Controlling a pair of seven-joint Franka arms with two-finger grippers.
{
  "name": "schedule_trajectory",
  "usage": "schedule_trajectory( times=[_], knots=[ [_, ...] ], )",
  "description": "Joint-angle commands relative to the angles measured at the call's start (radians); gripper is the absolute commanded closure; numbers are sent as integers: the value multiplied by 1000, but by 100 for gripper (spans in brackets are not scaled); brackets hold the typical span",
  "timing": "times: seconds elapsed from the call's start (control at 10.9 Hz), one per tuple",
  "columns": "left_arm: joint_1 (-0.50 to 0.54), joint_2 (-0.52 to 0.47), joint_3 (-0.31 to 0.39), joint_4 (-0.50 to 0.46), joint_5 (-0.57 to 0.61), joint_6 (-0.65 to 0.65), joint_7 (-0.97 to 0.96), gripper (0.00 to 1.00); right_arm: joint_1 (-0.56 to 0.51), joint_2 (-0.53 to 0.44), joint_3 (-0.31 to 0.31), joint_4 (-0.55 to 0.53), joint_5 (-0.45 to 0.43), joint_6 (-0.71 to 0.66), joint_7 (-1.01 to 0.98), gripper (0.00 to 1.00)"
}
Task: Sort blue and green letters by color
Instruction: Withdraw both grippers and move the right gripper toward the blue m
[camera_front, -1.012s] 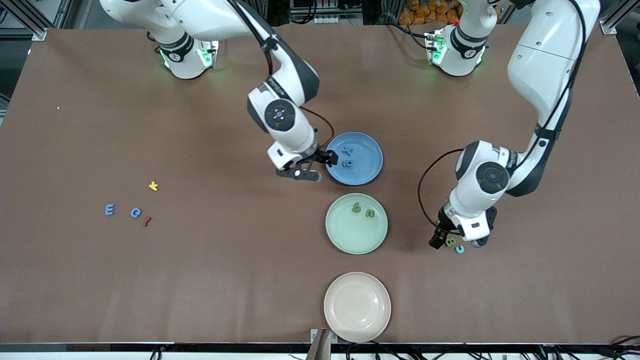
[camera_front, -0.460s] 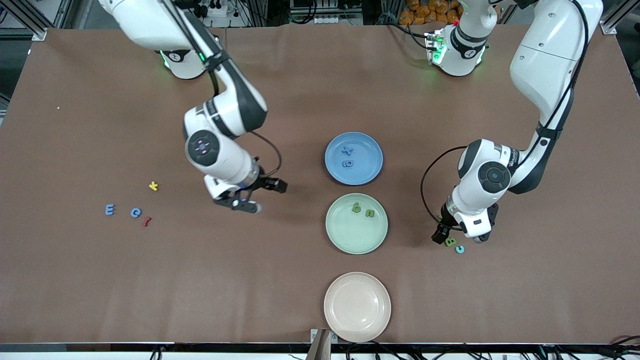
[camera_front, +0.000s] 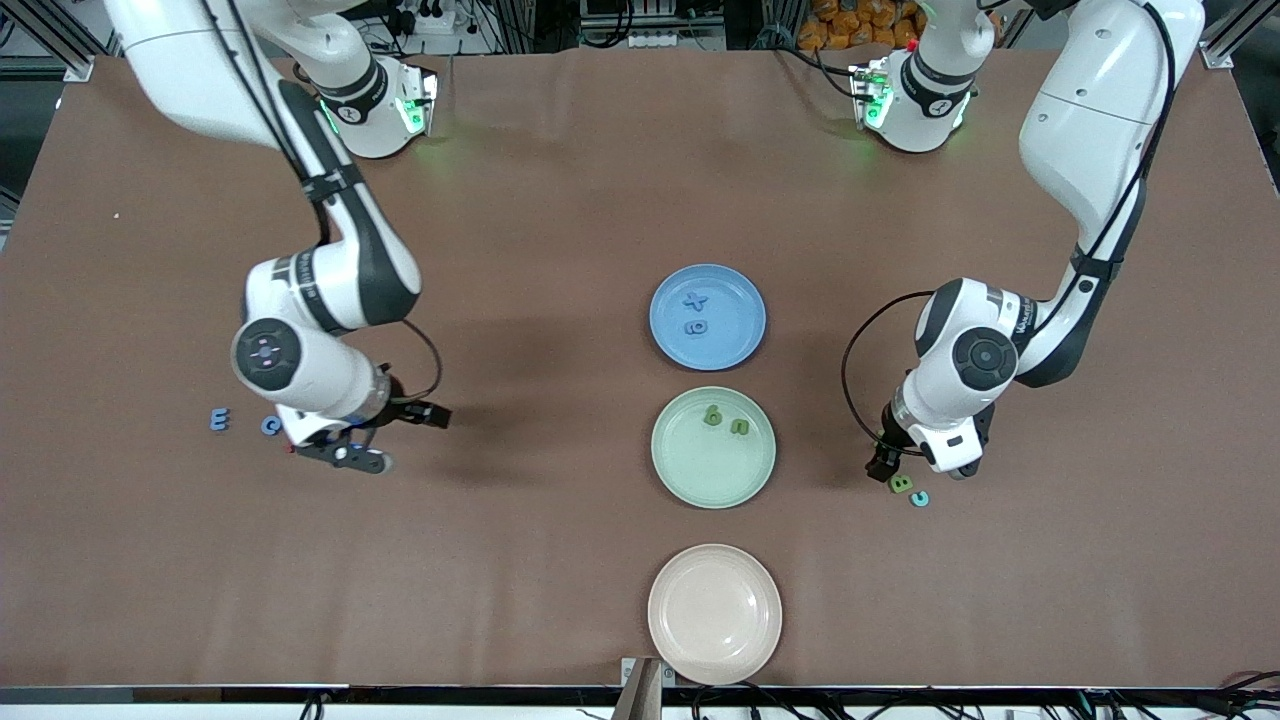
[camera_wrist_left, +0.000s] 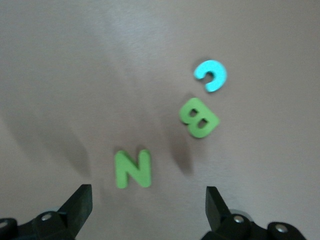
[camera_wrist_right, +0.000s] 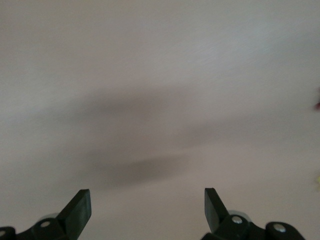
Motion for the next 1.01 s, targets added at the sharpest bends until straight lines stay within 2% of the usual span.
schedule_trajectory(
  times=[0.0, 0.18, 0.55, 0.83, 0.92],
  knots=[
    [-5, -5, 1, 6, 69, -81, -52, 0, -119, -30, 17, -37, -49, 6, -130, 0],
    [3, 0, 10, 5, 71, -82, -52, 0, -176, -33, 17, -51, -77, 10, -249, 0],
    [21, 18, 30, 20, 63, -82, -52, 0, -262, -30, 15, -51, -78, 23, -402, 0],
    [14, 34, 29, 35, 55, -82, -55, 0, -309, -31, 11, -56, -91, 56, -516, 0],
    [12, 35, 29, 32, 55, -81, -58, 0, -313, -37, -3, -86, -91, 101, -537, 0]
  ],
)
